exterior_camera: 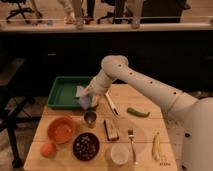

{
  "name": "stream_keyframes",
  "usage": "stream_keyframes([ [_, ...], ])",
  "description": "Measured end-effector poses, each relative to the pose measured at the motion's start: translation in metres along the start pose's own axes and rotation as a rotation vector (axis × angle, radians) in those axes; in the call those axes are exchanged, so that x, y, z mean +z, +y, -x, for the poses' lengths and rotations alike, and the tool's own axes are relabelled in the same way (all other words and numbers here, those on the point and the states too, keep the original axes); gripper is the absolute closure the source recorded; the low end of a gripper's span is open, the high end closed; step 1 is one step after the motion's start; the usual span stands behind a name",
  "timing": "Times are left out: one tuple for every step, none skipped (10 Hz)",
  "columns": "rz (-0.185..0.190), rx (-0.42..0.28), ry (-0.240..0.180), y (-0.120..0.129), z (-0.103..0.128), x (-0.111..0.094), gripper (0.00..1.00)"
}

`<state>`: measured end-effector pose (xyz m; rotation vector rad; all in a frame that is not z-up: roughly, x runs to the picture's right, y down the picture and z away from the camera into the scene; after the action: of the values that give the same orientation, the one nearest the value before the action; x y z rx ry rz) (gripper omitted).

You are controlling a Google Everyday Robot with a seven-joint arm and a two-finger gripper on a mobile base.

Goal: Wipe red bowl with sponge

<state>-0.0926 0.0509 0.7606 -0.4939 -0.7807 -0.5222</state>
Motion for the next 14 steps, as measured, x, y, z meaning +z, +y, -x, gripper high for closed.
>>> stream_keyframes([
  [0.010, -0.041, -0.015, -0.008, 0.014, 0.008, 1.00],
  [0.019, -0.082, -0.029, -0.017, 0.030, 0.015, 1.00],
  [0.029, -0.134, -0.044, -0.026, 0.048, 0.022, 1.00],
  [0.037, -0.180, -0.054, -0.033, 0.063, 0.026, 1.00],
  [0.046, -0.215, -0.057, -0.037, 0.075, 0.031, 1.00],
  [0.072, -0.271, -0.045, -0.039, 0.093, 0.043, 1.00],
  [0.089, -0.291, -0.036, -0.038, 0.101, 0.055, 1.00],
  [0.098, -0.294, -0.024, -0.034, 0.102, 0.063, 1.00],
  [0.109, -0.296, -0.009, -0.027, 0.103, 0.076, 1.00],
  [0.126, -0.302, 0.005, -0.021, 0.107, 0.092, 1.00],
  [0.137, -0.304, 0.011, -0.018, 0.109, 0.100, 1.00],
  [0.151, -0.304, 0.010, -0.014, 0.111, 0.114, 1.00],
  [0.154, -0.296, 0.006, -0.011, 0.111, 0.122, 1.00],
  [0.152, -0.288, 0.003, -0.011, 0.112, 0.127, 1.00],
])
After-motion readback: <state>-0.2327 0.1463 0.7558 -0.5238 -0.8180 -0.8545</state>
